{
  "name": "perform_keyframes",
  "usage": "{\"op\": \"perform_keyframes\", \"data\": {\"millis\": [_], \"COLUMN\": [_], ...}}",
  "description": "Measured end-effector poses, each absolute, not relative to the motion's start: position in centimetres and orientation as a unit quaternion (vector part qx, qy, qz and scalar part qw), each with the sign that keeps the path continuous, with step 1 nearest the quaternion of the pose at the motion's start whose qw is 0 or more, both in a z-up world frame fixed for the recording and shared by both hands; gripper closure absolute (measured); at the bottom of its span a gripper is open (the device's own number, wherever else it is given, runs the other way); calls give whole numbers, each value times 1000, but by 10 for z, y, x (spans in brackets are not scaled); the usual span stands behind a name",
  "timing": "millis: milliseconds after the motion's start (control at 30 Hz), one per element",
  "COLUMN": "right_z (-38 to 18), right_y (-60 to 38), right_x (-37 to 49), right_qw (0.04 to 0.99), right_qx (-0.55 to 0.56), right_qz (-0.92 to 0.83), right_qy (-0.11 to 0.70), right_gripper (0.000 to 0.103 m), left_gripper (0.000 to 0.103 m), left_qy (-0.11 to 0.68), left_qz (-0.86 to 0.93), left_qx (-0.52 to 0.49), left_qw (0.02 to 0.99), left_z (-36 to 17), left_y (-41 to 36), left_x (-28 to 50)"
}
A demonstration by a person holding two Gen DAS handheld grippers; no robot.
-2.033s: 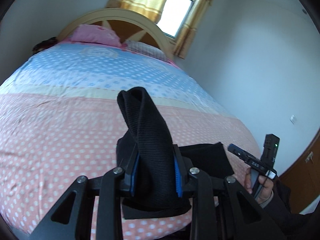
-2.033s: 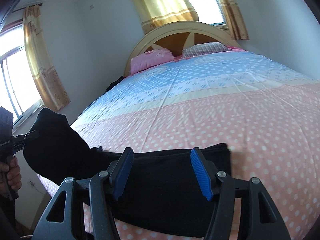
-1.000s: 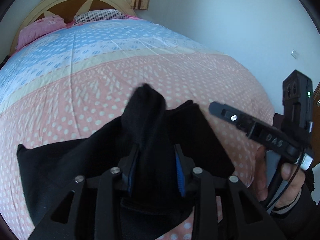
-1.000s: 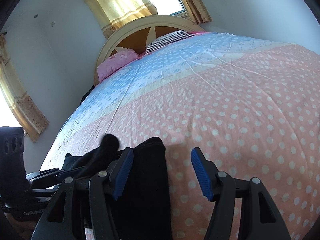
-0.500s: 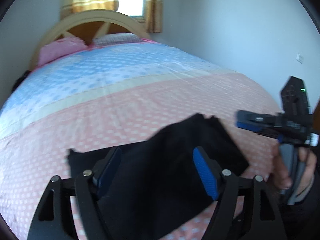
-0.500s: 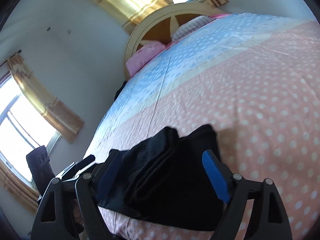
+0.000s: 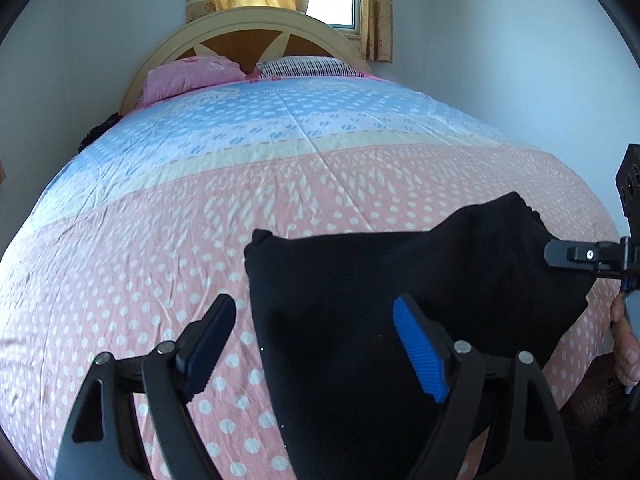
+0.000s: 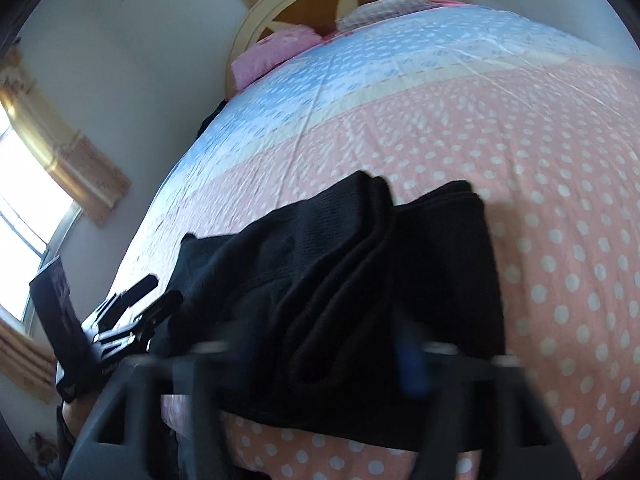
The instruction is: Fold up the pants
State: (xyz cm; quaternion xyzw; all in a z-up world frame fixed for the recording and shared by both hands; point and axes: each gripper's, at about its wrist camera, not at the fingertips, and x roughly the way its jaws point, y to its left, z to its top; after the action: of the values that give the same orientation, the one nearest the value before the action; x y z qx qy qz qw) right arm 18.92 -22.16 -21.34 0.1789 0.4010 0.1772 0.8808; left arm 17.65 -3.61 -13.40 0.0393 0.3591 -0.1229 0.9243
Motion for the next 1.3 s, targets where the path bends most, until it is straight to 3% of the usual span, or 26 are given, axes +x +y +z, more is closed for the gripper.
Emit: {"op": "perform_keyframes", "data": {"millis": [67,200,633,733,867,1067,1300], "right_z": [-201,-182,-232,-229,-215,-180,-222], "right_y": [-223,-233,-282,-288,-285,-241,-228], "right_x": [182,161,169,171,160,130,152], "right_qw": [888,900,875,874,905,945,921], "right_qx": [179,183,234,231,169,74,40], "right_qz": [196,216,166,161,105,147,136], "right_qy": [376,330,389,396,376,283,363], "right_gripper": [86,86,86,79,62,60,59], "left_gripper": [19,19,16,13,11,10,8], "left_qy": [362,364,372,370,360,351,356], "left_qz": [-123,-127,-117,-116,-99,-74,-77], "left_qx": [33,13,13,19,23,14,32], "left_qw": [924,923,921,922,928,933,931], "left_z": [-135,-133,-152,-153,-149,-144,-154], "left_y": [-31,-27,-31,-31,-23,-10,-23], "left_x": [174,177,189,188,191,204,203]}}
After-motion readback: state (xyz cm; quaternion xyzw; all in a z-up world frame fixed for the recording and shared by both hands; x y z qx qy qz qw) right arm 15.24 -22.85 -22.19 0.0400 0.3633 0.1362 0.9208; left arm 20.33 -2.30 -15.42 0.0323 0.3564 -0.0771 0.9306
